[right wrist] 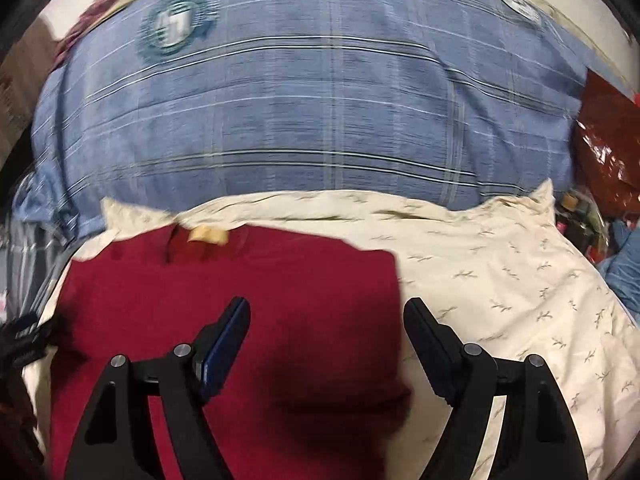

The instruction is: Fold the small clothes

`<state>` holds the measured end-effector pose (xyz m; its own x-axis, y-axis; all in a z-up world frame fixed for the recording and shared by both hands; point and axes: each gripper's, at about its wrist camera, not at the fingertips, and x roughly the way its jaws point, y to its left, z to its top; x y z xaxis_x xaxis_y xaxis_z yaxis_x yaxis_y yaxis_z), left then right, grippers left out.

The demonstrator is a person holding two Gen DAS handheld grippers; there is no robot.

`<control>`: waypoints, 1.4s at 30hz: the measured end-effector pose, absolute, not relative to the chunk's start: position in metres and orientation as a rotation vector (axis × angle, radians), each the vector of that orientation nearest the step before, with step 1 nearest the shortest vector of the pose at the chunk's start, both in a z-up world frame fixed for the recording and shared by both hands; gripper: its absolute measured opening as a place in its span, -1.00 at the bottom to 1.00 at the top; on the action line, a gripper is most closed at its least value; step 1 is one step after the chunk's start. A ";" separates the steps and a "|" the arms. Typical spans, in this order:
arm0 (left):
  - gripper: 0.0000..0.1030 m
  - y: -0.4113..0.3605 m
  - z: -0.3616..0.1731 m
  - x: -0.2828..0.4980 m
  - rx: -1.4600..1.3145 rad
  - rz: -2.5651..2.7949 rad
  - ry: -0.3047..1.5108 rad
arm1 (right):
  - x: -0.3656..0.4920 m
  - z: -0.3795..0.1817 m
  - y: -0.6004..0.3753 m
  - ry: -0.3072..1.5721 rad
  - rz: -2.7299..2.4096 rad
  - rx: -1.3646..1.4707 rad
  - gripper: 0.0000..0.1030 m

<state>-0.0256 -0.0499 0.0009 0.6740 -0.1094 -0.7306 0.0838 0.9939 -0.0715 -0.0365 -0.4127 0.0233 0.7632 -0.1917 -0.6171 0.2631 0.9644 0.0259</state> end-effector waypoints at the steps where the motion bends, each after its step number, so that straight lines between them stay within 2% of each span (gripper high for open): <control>1: 0.84 -0.050 0.001 -0.026 -0.037 -0.111 0.821 | -0.031 0.022 -0.420 0.668 -0.259 0.125 0.56; 5: 0.84 -0.052 -0.003 -0.020 -0.034 -0.113 0.838 | 0.005 0.001 -0.449 0.767 -0.291 0.160 0.53; 7: 0.84 -0.053 -0.006 -0.017 -0.032 -0.110 0.848 | 0.023 -0.016 -0.461 0.830 -0.268 0.195 0.36; 8: 0.84 -0.054 -0.008 -0.015 -0.032 -0.111 0.856 | 0.033 -0.025 -0.468 0.855 -0.242 0.230 -0.02; 10: 0.84 -0.057 -0.010 -0.012 -0.032 -0.112 0.862 | 0.038 -0.025 -0.472 0.839 -0.209 0.246 -0.64; 11: 0.84 -0.058 -0.011 -0.011 -0.029 -0.112 0.863 | 0.039 -0.019 -0.472 0.821 -0.241 0.192 -0.79; 13: 0.84 -0.062 -0.013 -0.009 -0.019 -0.116 0.864 | 0.039 -0.012 -0.477 0.780 -0.224 0.197 -0.80; 17: 0.84 -0.064 -0.015 -0.009 -0.012 -0.111 0.864 | 0.046 -0.026 -0.476 0.836 -0.269 0.154 -0.77; 23: 0.84 -0.063 -0.015 -0.010 -0.025 -0.109 0.864 | -0.009 0.017 -0.466 0.761 -0.241 0.176 -0.44; 27: 0.84 -0.062 -0.015 -0.013 -0.034 -0.107 0.861 | -0.045 0.022 -0.434 0.778 -0.163 0.073 -0.46; 28: 0.84 -0.062 -0.016 -0.013 -0.036 -0.107 0.861 | -0.047 0.014 -0.428 0.802 -0.162 0.039 -0.52; 30: 0.84 -0.063 -0.016 -0.014 -0.033 -0.109 0.861 | -0.041 -0.012 -0.428 0.864 -0.210 -0.043 -0.51; 31: 0.84 -0.063 -0.016 -0.015 -0.030 -0.109 0.858 | -0.037 -0.027 -0.434 0.888 -0.234 -0.050 -0.51; 34: 0.84 -0.062 -0.015 -0.016 -0.035 -0.112 0.856 | -0.043 -0.021 -0.441 0.853 -0.244 0.020 -0.47; 37: 0.84 -0.061 -0.015 -0.015 -0.041 -0.114 0.864 | -0.060 -0.004 -0.449 0.805 -0.234 0.102 -0.31; 39: 0.84 -0.061 -0.015 -0.015 -0.040 -0.114 0.864 | -0.070 0.000 -0.456 0.808 -0.210 0.152 -0.04; 41: 0.84 -0.061 -0.015 -0.015 -0.039 -0.113 0.863 | -0.078 -0.005 -0.460 0.816 -0.153 0.220 0.12; 42: 0.84 -0.061 -0.015 -0.015 -0.040 -0.113 0.864 | -0.080 -0.009 -0.459 0.835 -0.140 0.238 0.12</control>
<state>-0.0147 -0.0611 -0.0148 0.6441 -0.1151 -0.7562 0.0828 0.9933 -0.0807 -0.0802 -0.4585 -0.0095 0.6643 -0.0300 -0.7469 0.2159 0.9643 0.1534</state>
